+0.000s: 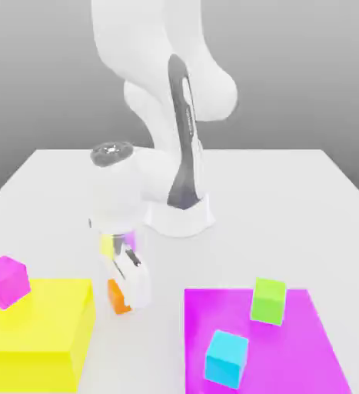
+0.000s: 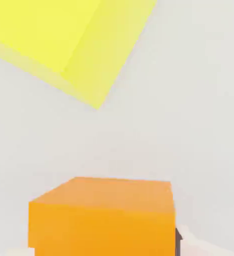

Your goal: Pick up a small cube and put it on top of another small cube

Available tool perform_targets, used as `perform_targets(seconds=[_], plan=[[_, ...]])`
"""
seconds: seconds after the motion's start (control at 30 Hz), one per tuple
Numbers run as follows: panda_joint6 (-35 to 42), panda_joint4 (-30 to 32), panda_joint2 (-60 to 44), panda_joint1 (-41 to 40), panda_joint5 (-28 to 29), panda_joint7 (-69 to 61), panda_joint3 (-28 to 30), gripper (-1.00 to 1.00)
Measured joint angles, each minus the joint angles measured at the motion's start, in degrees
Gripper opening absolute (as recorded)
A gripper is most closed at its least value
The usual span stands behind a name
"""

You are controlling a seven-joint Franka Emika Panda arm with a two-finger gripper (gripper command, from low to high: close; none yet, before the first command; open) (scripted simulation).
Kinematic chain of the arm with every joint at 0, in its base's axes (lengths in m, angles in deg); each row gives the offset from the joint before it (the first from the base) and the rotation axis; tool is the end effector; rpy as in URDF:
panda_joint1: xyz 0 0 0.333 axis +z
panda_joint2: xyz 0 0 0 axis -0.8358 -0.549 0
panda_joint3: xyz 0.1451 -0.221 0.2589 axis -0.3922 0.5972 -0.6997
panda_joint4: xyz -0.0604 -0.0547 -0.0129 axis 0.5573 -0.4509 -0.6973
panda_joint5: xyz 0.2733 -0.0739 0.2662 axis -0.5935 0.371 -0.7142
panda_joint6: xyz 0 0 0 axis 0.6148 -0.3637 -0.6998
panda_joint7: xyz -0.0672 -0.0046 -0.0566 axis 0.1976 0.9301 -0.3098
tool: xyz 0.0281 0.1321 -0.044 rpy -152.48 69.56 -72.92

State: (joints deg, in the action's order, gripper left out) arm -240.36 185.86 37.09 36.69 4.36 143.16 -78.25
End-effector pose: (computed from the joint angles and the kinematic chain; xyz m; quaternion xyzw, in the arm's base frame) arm 0.3085 -0.1093 0.1701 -0.5963 0.8028 0.0002 0.0021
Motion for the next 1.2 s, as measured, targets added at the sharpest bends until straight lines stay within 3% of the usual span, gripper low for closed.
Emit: perform_targets(seconds=[0.17,0.27,0.73,0.83,0.93,0.97,1.2], plan=[[8.34,1.86,10.18,-0.38,0.96,0.79,-0.17,-1.00],[11.55,-0.76,14.51,-0.92,2.29,-0.48,0.26,-1.00],[40.44,-28.77,18.21,-7.14,4.36,-12.40,8.59,-1.00],[41.90,-29.07,14.32,-8.07,2.98,-12.67,9.83,-1.00],[36.20,-27.18,9.16,-7.74,1.49,-13.29,10.12,-1.00],[34.18,-26.64,7.58,-7.85,1.11,-13.54,9.98,1.00],[33.95,-26.55,7.32,-7.78,1.21,-13.44,10.08,1.00]])
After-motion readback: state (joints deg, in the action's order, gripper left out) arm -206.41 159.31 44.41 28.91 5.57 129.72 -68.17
